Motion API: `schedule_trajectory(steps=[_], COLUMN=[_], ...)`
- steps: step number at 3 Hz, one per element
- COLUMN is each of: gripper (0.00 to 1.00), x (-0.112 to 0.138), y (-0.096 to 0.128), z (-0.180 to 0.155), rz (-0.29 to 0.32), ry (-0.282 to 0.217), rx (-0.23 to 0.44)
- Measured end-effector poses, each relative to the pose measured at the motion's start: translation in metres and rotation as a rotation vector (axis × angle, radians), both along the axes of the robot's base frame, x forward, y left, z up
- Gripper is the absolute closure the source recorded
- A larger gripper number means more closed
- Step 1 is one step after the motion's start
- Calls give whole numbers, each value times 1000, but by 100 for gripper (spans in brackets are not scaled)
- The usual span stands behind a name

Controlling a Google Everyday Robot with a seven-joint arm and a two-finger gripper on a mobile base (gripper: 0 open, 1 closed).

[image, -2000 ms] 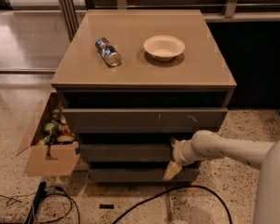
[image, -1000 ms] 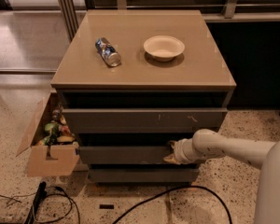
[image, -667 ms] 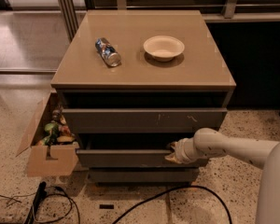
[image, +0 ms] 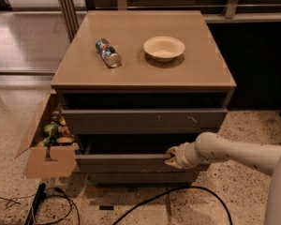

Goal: Open middle drawer

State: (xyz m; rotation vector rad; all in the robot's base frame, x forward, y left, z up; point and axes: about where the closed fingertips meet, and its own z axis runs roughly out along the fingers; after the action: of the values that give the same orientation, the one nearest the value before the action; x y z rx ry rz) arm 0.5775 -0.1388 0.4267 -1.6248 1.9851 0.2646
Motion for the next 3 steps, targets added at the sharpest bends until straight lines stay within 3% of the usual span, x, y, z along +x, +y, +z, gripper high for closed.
schedule_trajectory(steps=[1,3], gripper=[82,35], x=[0,0], y=[0,0], z=[5,5], rz=[0,0], ry=[0,0], rx=[0,0])
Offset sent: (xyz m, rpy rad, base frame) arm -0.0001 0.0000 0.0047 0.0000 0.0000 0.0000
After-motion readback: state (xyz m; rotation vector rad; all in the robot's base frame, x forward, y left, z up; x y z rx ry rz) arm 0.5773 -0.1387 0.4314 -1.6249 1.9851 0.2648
